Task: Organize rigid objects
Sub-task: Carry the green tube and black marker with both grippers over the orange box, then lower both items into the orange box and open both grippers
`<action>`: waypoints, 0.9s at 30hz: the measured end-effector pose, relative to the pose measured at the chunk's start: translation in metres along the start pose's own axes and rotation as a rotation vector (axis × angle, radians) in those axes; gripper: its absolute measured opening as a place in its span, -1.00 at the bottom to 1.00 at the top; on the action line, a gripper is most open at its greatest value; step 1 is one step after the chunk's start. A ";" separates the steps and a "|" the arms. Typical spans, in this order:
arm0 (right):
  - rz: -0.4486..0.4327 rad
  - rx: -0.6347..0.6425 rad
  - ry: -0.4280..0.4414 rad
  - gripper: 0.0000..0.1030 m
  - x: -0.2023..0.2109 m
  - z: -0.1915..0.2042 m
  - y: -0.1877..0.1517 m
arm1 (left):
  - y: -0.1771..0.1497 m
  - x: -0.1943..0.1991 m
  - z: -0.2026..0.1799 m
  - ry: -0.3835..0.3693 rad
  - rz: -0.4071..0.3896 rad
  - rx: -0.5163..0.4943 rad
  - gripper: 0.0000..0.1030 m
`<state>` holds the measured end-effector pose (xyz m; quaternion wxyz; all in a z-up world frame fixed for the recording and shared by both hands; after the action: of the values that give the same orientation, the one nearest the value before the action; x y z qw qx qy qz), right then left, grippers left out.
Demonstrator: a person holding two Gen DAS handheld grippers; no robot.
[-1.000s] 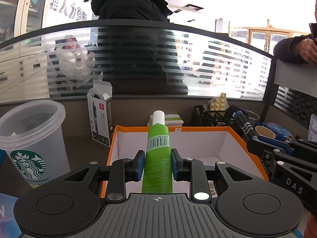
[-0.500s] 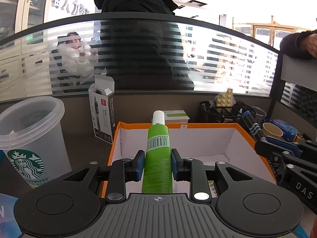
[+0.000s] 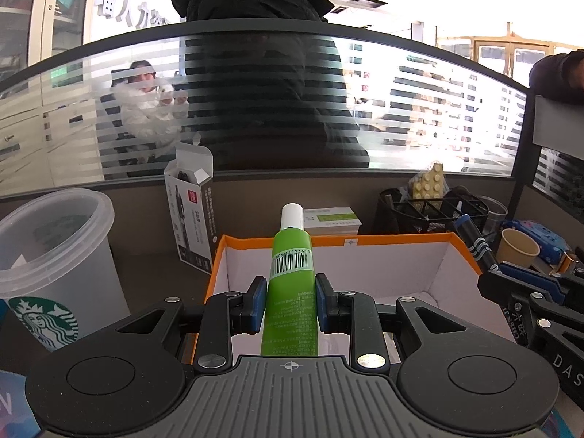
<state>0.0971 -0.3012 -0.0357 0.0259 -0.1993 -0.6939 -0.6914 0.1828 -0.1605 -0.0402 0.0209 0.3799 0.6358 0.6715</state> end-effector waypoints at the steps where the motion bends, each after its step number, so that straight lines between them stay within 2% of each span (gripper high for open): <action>1: 0.003 -0.002 0.001 -0.77 -0.003 0.000 0.001 | 0.001 -0.002 0.000 0.001 0.003 0.002 -0.50; 11: 0.027 -0.003 -0.006 -0.77 -0.030 -0.002 0.006 | 0.002 -0.021 0.000 0.005 0.029 0.005 -0.50; 27: 0.145 0.005 -0.010 -0.77 -0.077 0.001 -0.018 | -0.020 -0.068 0.004 0.006 0.142 0.026 -0.50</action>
<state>0.1624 -0.3177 -0.0772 0.0728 -0.2523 -0.6796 -0.6850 0.2242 -0.1881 -0.0907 -0.0335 0.4224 0.6159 0.6642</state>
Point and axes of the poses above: each gripper's, at about its wrist camera, not at the fingertips, and x roughly against the way its jaws point, z to its left, y to its top, the point moved 7 cm from there along -x, roughly the way its jaws point, and after that the axes turned 9 degrees about -y, right-handed, at the moved point
